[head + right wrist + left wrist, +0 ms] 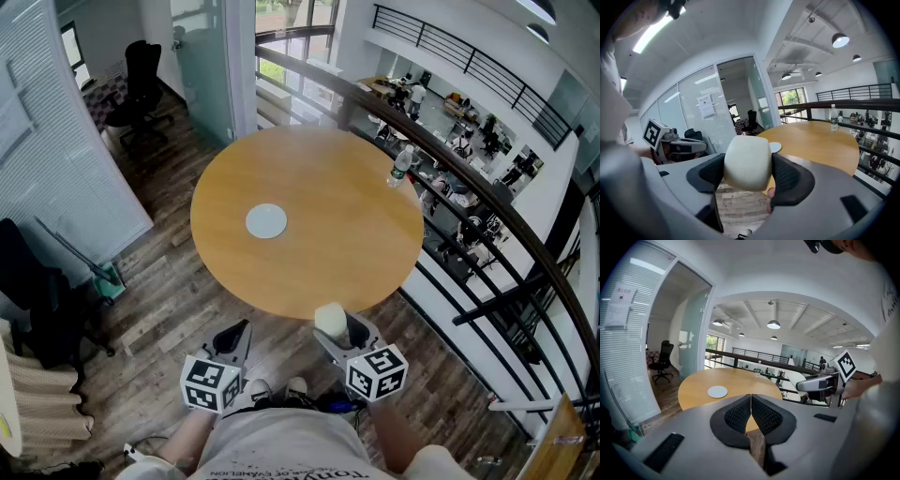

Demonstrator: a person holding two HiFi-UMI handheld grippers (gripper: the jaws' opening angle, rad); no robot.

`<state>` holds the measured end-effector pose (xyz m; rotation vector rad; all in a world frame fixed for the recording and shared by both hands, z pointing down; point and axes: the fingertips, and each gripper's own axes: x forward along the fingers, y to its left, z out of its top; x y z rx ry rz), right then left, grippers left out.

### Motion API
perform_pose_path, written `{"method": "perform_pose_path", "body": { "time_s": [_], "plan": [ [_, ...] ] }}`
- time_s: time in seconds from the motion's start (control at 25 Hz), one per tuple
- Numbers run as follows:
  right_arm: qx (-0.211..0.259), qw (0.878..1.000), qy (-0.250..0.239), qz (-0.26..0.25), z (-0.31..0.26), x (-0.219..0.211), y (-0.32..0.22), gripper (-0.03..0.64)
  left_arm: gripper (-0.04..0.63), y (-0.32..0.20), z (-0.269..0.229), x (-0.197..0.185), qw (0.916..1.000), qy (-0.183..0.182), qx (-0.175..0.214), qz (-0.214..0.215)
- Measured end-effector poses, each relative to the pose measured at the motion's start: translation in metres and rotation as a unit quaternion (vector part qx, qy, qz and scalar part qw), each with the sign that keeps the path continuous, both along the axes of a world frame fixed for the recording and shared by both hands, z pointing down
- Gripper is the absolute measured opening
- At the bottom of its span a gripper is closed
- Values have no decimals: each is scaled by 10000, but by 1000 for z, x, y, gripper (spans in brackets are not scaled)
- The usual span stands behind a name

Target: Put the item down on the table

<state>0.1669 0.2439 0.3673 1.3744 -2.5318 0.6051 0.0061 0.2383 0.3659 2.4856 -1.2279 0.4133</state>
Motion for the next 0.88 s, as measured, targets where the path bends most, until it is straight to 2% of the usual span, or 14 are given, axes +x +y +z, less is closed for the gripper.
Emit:
{"method": "perform_pose_path", "body": {
  "time_s": [0.56,0.88],
  "plan": [
    [15,9999,-107,22,4,-8,2,322,25,2,4,-7,10000,33,44,14],
    [49,9997,-116,199,4,-21,-2,322,25,0,5,-21,9999,137,63,28]
  ]
}}
